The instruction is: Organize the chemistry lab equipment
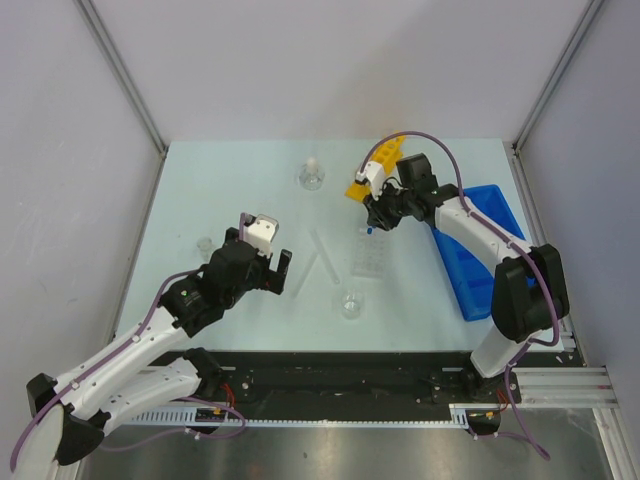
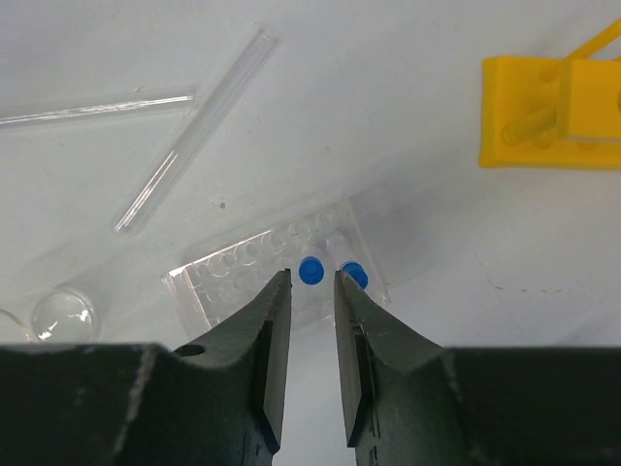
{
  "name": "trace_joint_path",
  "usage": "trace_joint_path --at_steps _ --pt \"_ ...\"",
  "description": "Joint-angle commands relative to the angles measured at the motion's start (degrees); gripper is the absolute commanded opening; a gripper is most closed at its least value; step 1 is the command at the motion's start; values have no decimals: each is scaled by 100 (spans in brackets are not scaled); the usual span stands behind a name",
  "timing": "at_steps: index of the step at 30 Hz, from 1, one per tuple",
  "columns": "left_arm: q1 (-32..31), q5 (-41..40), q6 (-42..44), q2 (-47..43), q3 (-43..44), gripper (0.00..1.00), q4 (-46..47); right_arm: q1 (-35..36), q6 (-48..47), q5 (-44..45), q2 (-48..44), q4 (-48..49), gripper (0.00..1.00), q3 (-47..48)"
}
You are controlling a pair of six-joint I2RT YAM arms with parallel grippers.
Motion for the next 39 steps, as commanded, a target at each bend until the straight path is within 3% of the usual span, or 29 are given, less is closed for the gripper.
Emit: trace_joint_path --at_steps 1,15,39 --pt "24 15 197 13 -14 100 79 38 242 -29 -63 176 28 1" --pt "24 24 197 -5 -14 100 79 -358 251 772 394 353 16 1" --pt "24 50 215 -5 -14 100 79 -94 145 508 728 230 15 10"
